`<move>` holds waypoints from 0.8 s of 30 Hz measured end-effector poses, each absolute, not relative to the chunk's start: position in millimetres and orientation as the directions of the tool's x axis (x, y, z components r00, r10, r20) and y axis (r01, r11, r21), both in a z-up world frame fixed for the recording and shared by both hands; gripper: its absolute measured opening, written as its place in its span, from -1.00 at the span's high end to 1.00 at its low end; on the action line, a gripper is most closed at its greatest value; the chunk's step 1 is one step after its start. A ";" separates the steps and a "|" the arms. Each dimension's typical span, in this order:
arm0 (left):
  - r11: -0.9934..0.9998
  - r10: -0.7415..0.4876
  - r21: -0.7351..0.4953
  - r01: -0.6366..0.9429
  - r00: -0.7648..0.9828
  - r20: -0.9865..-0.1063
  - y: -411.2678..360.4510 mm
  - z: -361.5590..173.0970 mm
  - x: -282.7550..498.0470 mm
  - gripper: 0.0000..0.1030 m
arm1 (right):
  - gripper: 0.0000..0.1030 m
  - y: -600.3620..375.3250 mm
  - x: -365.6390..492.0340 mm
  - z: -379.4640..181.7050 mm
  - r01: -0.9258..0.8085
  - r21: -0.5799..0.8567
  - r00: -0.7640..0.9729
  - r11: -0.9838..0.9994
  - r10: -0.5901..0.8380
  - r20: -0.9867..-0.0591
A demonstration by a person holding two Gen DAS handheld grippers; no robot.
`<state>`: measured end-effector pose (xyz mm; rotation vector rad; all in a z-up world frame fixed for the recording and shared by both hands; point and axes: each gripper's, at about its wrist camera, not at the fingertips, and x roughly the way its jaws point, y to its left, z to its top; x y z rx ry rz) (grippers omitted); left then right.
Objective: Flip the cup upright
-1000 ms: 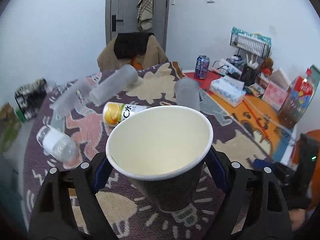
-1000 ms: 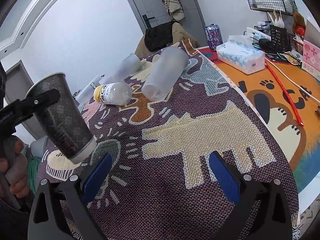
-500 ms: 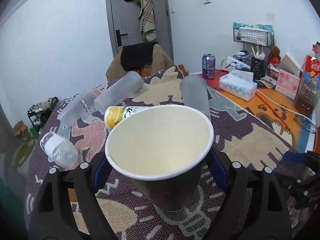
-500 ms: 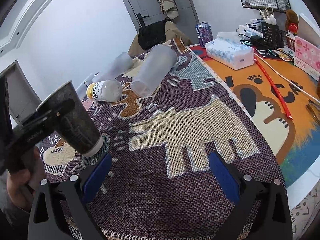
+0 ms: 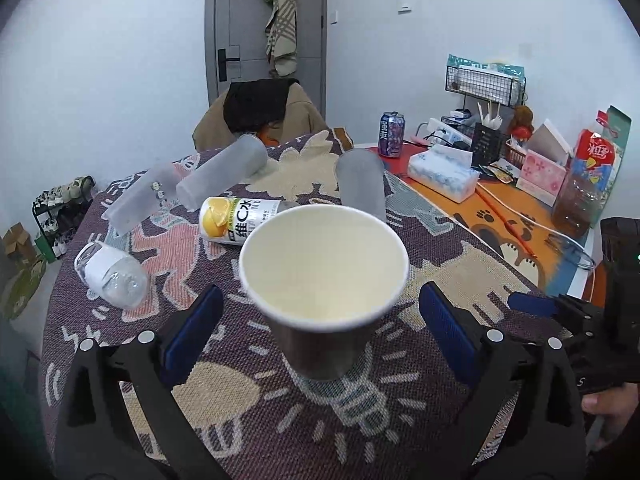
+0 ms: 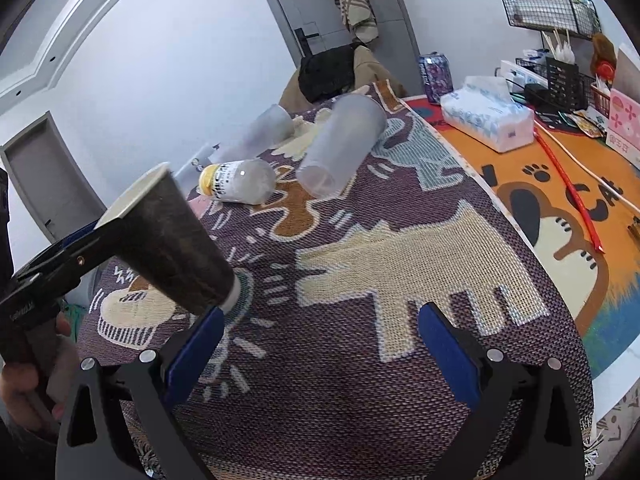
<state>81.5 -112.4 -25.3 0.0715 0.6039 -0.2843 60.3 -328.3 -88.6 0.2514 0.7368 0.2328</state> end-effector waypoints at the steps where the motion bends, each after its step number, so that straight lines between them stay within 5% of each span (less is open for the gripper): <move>1: 0.959 -0.241 -0.018 0.281 0.786 -0.569 -110.8 -24.2 80.1 -0.89 | -0.85 -326.9 59.5 -87.3 -0.124 0.304 0.719 0.945 0.297 -0.629; 24: 0.992 -0.124 -0.047 0.117 0.857 -0.501 -45.4 0.1 26.8 -0.89 | -0.85 -292.8 38.4 -52.6 -0.191 0.243 0.765 0.951 0.299 -0.570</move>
